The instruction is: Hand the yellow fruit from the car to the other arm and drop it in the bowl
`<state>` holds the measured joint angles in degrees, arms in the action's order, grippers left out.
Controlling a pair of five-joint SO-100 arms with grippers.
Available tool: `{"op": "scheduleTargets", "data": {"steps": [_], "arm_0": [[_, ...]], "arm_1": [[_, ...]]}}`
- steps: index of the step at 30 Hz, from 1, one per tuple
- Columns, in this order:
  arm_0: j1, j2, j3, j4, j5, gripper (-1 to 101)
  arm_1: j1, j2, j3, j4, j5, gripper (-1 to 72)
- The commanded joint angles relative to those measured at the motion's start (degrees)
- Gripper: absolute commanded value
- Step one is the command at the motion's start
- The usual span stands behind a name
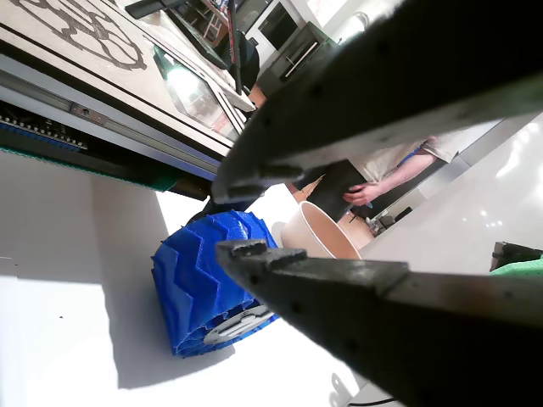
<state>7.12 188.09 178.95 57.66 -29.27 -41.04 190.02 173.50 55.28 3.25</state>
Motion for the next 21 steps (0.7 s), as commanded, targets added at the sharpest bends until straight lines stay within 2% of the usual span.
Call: {"op": "scheduleTargets", "data": {"steps": [1, 3, 8, 11, 17, 21], "arm_0": [[-0.2, -6.2, -4.0, -3.1, -0.4, 6], [0.4, -14.3, -8.0, -8.6, -0.4, 7], [-0.2, -20.8, -16.8, -12.1, -0.3, 9], [-1.3, -34.5, -22.6, -18.2, -0.3, 8], [-8.3, -49.5, -34.3, -17.4, 0.4, 6], [-15.6, -57.2, -37.2, -20.7, 0.4, 6]], "arm_1": [[-0.6, 0.4, -0.3, 0.3, -0.9, 0.0], [-0.6, 0.4, -0.3, 0.3, -0.9, 0.0], [-0.6, 0.4, -0.3, 0.3, -0.8, 0.0], [-0.6, 0.4, -0.3, 0.3, -0.8, 0.0], [-0.6, 0.4, -0.3, 0.3, -0.9, 0.0], [-0.6, 0.4, -0.3, 0.3, -0.9, 0.0]]}}
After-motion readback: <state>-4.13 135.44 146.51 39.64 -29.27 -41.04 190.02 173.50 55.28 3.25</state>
